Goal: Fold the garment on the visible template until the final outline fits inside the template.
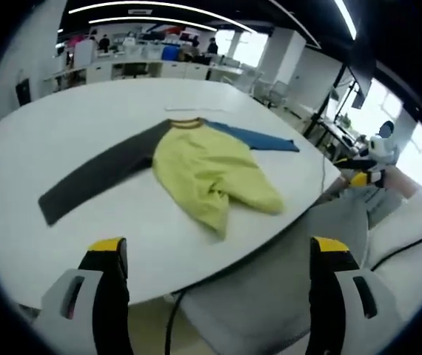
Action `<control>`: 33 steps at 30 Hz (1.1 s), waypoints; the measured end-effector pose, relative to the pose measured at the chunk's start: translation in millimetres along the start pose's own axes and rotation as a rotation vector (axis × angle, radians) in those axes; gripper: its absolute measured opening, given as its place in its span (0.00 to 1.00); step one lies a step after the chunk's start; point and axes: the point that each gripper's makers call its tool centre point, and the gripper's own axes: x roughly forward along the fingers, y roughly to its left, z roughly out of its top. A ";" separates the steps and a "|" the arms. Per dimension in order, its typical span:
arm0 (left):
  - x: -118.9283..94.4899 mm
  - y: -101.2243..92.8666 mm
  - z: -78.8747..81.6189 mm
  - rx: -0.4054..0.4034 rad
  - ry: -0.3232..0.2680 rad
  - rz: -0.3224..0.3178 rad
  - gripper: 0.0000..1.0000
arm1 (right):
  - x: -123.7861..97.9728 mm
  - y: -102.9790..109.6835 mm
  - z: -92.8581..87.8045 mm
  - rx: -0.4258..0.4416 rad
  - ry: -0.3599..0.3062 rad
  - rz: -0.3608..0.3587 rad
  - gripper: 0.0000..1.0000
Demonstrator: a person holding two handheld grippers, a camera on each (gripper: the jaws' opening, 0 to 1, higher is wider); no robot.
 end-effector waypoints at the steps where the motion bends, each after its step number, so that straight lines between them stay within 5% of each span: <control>1: 0.0 0.0 0.0 0.000 0.001 0.001 0.99 | -0.1 0.0 0.1 0.001 -0.002 0.000 0.93; 33: 13.2 3.8 -6.1 0.004 0.028 -0.009 0.96 | 8.1 5.8 -1.6 0.005 0.005 0.023 0.84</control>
